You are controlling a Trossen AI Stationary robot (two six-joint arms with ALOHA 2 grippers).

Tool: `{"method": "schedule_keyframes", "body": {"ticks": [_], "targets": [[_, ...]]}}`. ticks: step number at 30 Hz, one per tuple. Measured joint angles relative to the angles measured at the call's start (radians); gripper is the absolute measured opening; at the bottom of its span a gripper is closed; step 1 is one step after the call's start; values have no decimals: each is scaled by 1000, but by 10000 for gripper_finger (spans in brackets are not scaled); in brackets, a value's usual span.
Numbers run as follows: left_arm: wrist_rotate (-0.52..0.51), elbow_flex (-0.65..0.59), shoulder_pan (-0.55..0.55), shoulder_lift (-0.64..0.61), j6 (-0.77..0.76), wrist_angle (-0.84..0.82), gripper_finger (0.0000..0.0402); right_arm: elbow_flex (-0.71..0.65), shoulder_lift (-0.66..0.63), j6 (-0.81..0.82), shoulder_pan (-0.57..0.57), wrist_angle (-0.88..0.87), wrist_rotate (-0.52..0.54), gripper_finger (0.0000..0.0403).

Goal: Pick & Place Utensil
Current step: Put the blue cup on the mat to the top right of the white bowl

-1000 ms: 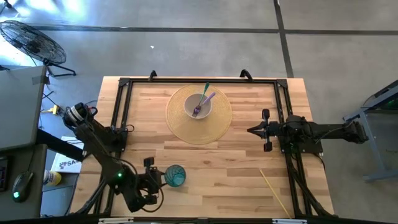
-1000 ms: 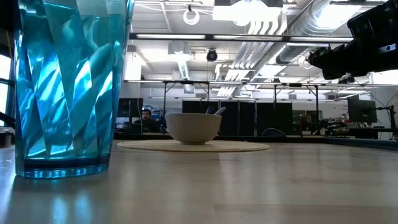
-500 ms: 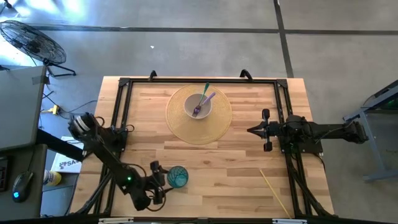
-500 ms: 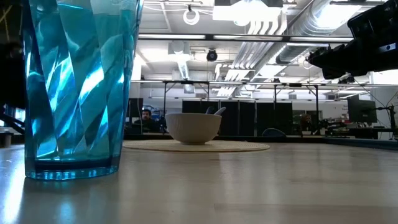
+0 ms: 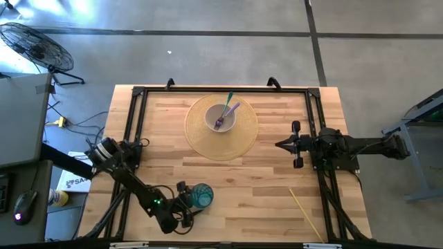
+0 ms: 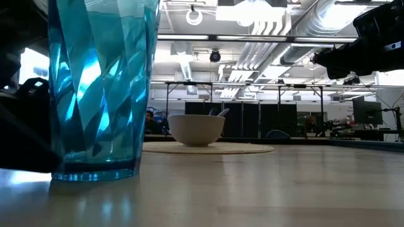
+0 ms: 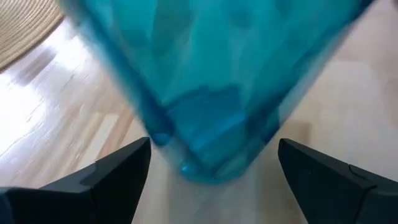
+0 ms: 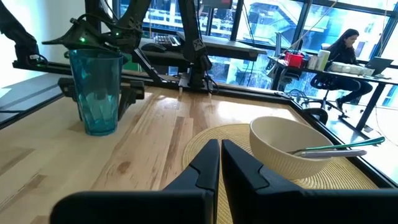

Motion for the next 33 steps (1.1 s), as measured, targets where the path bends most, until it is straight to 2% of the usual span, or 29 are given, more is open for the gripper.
{"method": "schedule_keyframes", "body": {"ticks": [8,15,22,29,33], "targets": [[-74,0,28,2,18,55,349,0,0,-1,0,1,0,12],[-43,0,72,79,137,258,349,0,0,-23,0,2,0,12],[-72,1,89,125,233,399,349,0,0,-30,0,8,0,12],[2,2,124,136,261,429,348,0,0,-2,0,21,0,12],[43,4,148,136,272,455,323,0,0,88,0,60,-4,12]]}}
